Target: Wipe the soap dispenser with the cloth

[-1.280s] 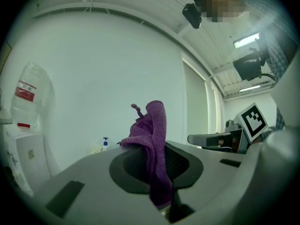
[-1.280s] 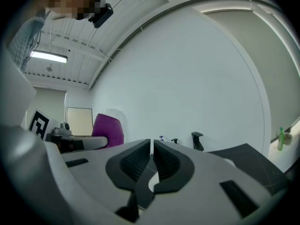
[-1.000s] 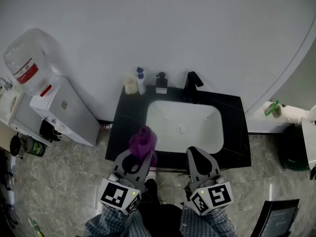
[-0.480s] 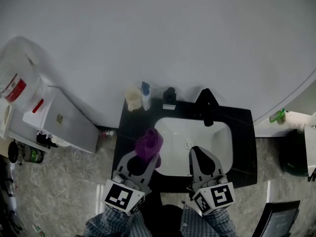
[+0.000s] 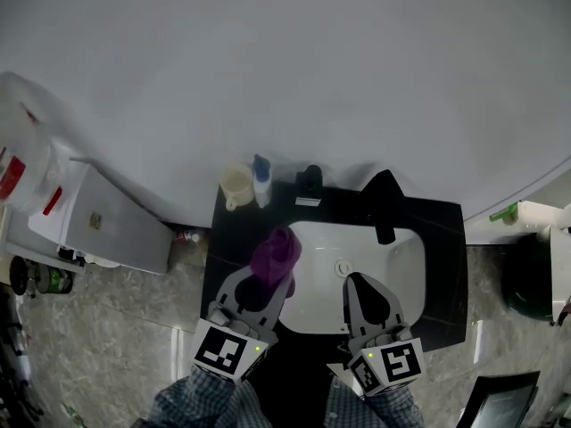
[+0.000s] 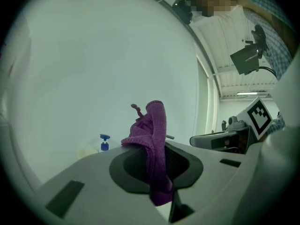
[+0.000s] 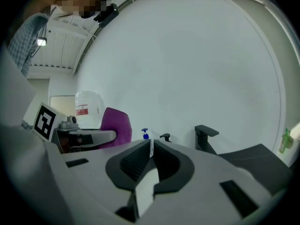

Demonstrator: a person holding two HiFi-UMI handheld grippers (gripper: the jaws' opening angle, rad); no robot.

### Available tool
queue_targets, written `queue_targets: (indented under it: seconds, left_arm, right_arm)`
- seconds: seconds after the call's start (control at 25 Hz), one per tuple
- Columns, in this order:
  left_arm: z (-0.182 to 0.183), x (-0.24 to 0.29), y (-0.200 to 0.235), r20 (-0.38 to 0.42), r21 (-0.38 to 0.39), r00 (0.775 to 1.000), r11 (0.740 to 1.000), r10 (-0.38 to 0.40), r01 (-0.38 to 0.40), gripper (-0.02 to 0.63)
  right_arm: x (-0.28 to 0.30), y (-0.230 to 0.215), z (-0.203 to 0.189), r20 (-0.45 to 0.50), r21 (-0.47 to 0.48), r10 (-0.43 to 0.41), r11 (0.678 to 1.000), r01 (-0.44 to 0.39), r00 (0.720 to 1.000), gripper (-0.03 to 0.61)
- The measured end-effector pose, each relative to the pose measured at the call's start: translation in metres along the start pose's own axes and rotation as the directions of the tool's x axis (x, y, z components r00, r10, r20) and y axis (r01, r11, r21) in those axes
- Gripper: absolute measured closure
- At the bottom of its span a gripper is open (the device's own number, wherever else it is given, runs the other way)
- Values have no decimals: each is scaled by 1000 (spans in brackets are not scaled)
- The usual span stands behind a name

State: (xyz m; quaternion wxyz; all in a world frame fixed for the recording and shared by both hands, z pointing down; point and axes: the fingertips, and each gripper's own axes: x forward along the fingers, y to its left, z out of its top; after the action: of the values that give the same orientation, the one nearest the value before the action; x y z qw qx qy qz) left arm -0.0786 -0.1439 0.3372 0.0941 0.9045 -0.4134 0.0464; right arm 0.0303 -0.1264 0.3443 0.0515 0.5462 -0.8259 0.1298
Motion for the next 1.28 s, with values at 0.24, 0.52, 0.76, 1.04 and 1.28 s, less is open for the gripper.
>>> queue_targets:
  seconds: [0.24, 0.52, 0.76, 1.04, 1.28]
  left_arm:
    - [-13, 29, 18, -30, 0, 999, 999, 35, -35, 551]
    - [-8, 85, 39, -61, 62, 994, 995, 86, -82, 551]
    - [-19, 129, 57, -102, 74, 987, 991, 121, -114, 551]
    - [-36, 166, 77, -131, 26, 980, 989, 149, -147, 551]
    - [-48, 178, 91, -150, -9, 971, 982, 185, -189, 551]
  right_arm:
    - [18, -9, -6, -26, 20, 35, 999, -34, 999, 548]
    - [29, -30, -23, -74, 36, 50, 998, -48, 996, 548]
    - [38, -48, -37, -110, 57, 57, 997, -51, 992, 548]
    - [43, -68, -49, -135, 72, 61, 996, -51, 989, 548]
    - [45, -77, -56, -149, 87, 68, 995, -56, 986, 548]
